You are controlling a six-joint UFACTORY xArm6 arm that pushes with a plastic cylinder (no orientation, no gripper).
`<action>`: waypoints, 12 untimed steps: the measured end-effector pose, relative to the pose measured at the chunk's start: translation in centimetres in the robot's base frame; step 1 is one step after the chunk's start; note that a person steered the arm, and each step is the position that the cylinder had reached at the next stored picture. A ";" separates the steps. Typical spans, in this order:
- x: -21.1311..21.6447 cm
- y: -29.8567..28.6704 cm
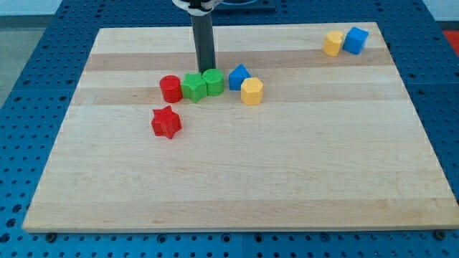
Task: Separate the green blocks
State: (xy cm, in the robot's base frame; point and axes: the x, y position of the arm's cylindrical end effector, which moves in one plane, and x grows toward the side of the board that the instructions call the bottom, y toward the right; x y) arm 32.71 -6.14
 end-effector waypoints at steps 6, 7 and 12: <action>2.0 -1.8; 2.0 -1.8; 2.4 2.5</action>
State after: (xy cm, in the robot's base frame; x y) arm 35.11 -3.67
